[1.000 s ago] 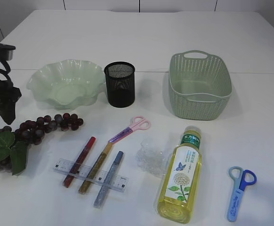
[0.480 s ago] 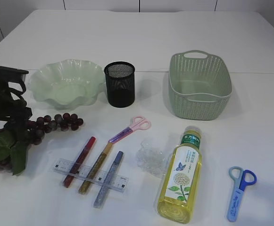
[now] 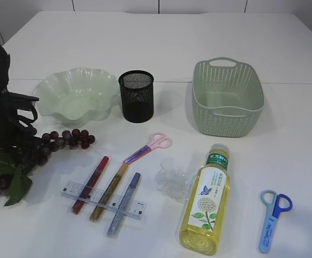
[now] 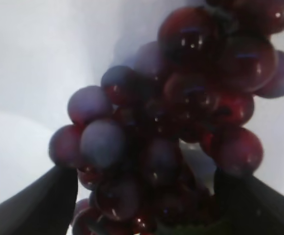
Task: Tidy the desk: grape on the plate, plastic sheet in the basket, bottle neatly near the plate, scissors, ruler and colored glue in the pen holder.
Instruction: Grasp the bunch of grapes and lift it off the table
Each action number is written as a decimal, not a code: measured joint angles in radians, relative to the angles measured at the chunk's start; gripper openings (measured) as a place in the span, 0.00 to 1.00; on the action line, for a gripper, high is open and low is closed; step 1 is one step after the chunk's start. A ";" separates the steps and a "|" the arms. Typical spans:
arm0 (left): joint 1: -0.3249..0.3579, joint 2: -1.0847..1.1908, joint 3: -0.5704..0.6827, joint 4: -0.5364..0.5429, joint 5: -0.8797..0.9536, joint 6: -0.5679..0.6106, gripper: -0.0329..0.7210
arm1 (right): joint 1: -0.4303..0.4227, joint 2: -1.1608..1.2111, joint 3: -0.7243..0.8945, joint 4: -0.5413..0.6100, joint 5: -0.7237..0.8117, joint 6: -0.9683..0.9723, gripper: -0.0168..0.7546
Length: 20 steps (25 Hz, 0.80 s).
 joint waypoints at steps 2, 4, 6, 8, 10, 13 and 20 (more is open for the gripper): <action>0.002 0.008 0.000 0.000 -0.009 0.000 0.87 | 0.000 0.000 0.000 0.000 0.000 0.000 0.72; 0.002 0.013 0.000 -0.005 -0.023 0.000 0.86 | 0.000 0.000 0.000 0.000 0.000 0.000 0.72; 0.002 0.014 0.000 -0.011 -0.038 0.000 0.83 | 0.000 0.000 0.000 -0.002 0.000 0.000 0.72; 0.002 0.016 0.000 -0.013 -0.053 0.000 0.82 | 0.000 0.000 0.000 -0.004 0.000 0.000 0.72; 0.002 0.018 0.000 -0.017 -0.057 0.000 0.81 | 0.000 0.000 0.000 -0.004 0.000 0.001 0.72; 0.002 0.031 0.000 -0.017 -0.057 0.000 0.81 | 0.000 0.000 0.000 -0.006 0.000 0.001 0.72; 0.006 0.041 -0.001 -0.002 -0.046 0.000 0.58 | 0.000 0.000 0.000 -0.008 0.000 0.001 0.72</action>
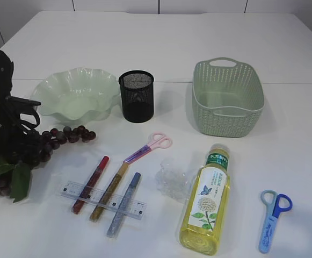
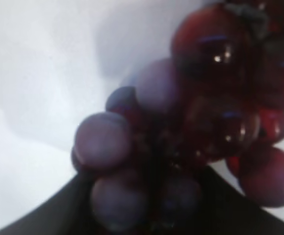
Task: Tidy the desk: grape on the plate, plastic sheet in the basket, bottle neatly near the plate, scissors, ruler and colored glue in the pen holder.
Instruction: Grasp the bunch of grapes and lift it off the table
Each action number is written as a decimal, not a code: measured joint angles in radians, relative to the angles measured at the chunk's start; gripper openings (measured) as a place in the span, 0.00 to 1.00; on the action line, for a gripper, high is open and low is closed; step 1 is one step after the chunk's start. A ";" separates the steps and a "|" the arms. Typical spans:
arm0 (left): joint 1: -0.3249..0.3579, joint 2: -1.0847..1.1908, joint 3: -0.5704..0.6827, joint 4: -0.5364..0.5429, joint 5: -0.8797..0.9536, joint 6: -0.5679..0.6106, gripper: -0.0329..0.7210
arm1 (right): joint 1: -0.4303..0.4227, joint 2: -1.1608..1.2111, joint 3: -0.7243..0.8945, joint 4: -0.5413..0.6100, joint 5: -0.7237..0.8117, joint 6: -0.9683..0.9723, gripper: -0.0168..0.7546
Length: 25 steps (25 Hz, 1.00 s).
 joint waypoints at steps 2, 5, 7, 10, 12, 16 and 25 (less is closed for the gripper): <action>0.001 0.002 0.000 0.004 0.009 0.000 0.45 | 0.000 0.000 0.000 0.000 0.000 0.000 0.72; 0.001 0.002 -0.001 0.004 0.018 0.000 0.32 | 0.000 0.000 0.000 0.000 0.000 0.000 0.72; 0.001 0.002 -0.004 0.004 0.020 0.000 0.28 | 0.000 0.000 0.000 0.000 0.000 0.000 0.72; 0.001 0.002 -0.004 0.004 0.026 0.023 0.27 | 0.000 0.000 0.000 0.000 0.000 0.000 0.72; 0.001 0.002 -0.004 -0.003 0.042 0.045 0.26 | 0.000 0.000 0.000 0.000 0.000 0.000 0.72; 0.001 0.002 -0.004 -0.012 0.072 0.067 0.26 | 0.000 0.000 0.000 0.000 0.000 0.000 0.72; 0.001 -0.078 -0.001 -0.058 0.103 0.073 0.25 | 0.000 0.000 0.000 0.000 0.000 0.000 0.72</action>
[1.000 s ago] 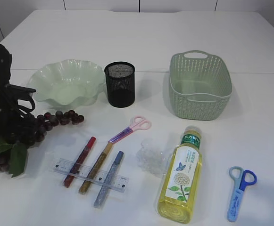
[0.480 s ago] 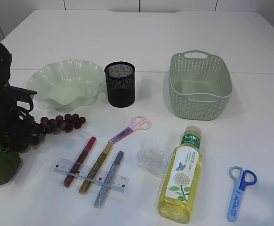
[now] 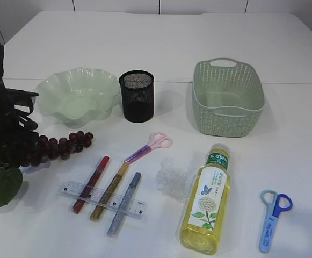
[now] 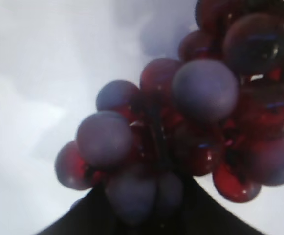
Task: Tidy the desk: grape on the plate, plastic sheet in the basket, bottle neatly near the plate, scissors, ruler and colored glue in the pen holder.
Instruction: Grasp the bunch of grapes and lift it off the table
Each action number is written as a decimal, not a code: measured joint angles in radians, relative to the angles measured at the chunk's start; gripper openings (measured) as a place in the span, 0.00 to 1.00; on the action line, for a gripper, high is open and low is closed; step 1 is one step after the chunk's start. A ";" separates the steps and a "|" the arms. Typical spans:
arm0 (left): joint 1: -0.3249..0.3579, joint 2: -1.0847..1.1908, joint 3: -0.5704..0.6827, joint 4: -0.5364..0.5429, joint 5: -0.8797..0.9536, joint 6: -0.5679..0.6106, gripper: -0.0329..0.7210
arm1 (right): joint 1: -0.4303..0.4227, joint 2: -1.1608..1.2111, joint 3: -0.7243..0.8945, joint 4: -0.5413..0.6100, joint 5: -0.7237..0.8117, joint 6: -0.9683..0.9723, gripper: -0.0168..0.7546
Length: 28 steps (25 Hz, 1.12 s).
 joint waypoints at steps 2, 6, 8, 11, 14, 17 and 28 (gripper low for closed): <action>0.000 -0.023 0.000 -0.002 0.016 0.000 0.25 | 0.000 0.000 0.000 0.000 0.000 0.000 0.72; 0.000 -0.066 0.002 -0.012 0.046 0.002 0.25 | 0.000 0.000 0.000 0.000 0.000 0.000 0.72; 0.000 -0.093 0.002 -0.021 0.050 0.002 0.25 | 0.000 0.000 0.000 0.000 0.000 0.000 0.72; 0.000 -0.148 0.002 -0.035 0.050 0.002 0.25 | 0.000 0.000 0.000 0.000 0.000 0.000 0.72; 0.000 -0.208 0.002 -0.046 0.050 0.002 0.25 | 0.000 0.000 0.000 0.000 0.000 0.000 0.72; 0.000 -0.271 0.004 -0.060 0.050 0.002 0.25 | 0.000 0.000 0.000 0.000 0.000 0.000 0.72; 0.000 -0.451 0.006 -0.130 0.031 0.002 0.24 | 0.000 0.000 0.000 -0.021 0.000 0.000 0.72</action>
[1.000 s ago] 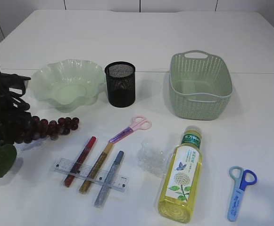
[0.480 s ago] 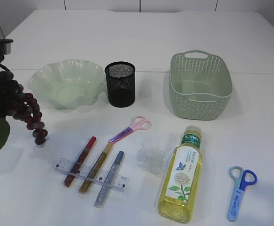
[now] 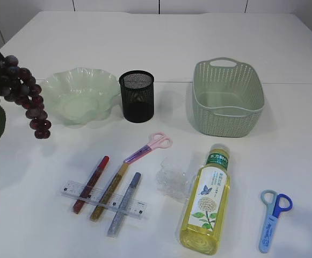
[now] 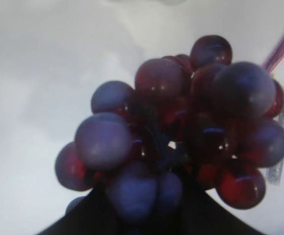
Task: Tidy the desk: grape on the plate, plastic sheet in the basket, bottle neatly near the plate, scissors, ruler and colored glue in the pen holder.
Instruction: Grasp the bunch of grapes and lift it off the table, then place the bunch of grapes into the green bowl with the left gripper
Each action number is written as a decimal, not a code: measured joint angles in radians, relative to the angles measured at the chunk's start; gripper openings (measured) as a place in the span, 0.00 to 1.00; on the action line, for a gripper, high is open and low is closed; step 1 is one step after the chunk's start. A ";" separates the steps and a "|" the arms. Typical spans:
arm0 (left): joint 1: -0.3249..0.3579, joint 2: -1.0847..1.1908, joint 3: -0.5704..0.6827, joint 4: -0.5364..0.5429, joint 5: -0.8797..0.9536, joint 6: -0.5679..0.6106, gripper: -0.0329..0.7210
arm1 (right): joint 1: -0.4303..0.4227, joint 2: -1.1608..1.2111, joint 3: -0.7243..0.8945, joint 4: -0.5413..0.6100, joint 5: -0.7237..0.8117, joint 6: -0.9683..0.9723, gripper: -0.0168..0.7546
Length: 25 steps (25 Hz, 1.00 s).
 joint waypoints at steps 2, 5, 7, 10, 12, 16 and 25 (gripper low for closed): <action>0.000 -0.024 0.000 -0.008 -0.035 0.000 0.24 | 0.000 0.000 0.000 -0.018 0.000 0.000 0.72; 0.000 -0.051 0.000 -0.014 -0.116 0.000 0.24 | 0.000 0.000 0.000 -0.032 0.000 0.000 0.71; 0.000 -0.062 0.000 -0.015 -0.169 0.000 0.24 | 0.000 0.000 0.000 -0.039 0.000 0.000 0.71; 0.000 -0.064 0.000 -0.015 -0.249 0.000 0.24 | 0.000 0.000 0.000 -0.039 0.000 0.000 0.71; 0.000 -0.064 0.000 -0.015 -0.302 0.000 0.24 | 0.000 0.000 0.000 -0.039 0.000 0.000 0.71; 0.000 -0.064 0.004 -0.019 -0.432 0.000 0.24 | 0.000 0.000 0.000 -0.039 0.000 0.000 0.71; 0.000 0.012 0.004 -0.044 -0.750 0.000 0.24 | 0.000 0.000 0.000 -0.039 0.000 0.000 0.71</action>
